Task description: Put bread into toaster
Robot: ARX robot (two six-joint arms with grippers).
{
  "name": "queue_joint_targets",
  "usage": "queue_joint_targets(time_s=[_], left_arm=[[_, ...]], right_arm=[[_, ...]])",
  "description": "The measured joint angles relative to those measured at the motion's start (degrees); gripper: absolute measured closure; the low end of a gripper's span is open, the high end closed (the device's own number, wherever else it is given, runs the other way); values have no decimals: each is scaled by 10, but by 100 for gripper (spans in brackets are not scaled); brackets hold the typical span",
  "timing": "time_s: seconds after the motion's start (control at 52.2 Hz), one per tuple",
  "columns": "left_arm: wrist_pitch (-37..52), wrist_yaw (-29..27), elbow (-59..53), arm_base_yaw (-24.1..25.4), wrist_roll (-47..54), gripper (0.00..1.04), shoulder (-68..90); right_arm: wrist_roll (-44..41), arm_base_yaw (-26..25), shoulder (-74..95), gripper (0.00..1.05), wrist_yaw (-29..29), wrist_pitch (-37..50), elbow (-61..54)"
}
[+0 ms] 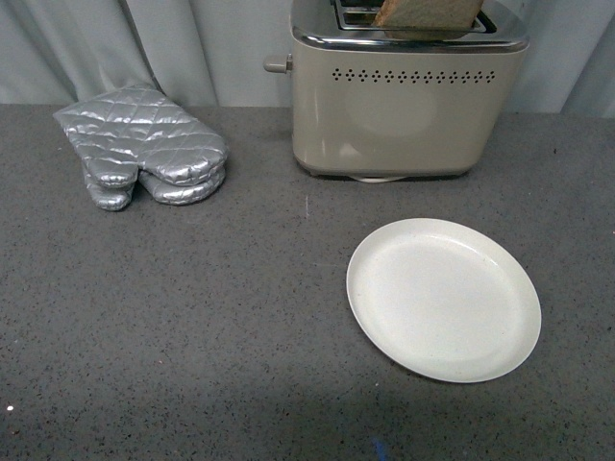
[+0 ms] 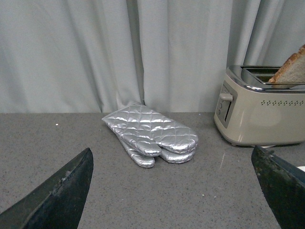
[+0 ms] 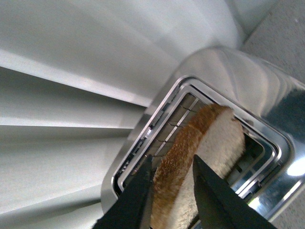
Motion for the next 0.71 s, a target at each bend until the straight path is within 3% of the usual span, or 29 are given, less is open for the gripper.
queue_joint_targets(time_s=[0.23,0.402,0.708], left_arm=[[0,0,0,0,0,7,0],[0,0,0,0,0,7,0],[0,0,0,0,0,7,0]], right_arm=[[-95,3,-50,44,-9,96,-30],[-251,16,-165,8,52,250,-166],[-476,-26,-407,10,68,480,-534]])
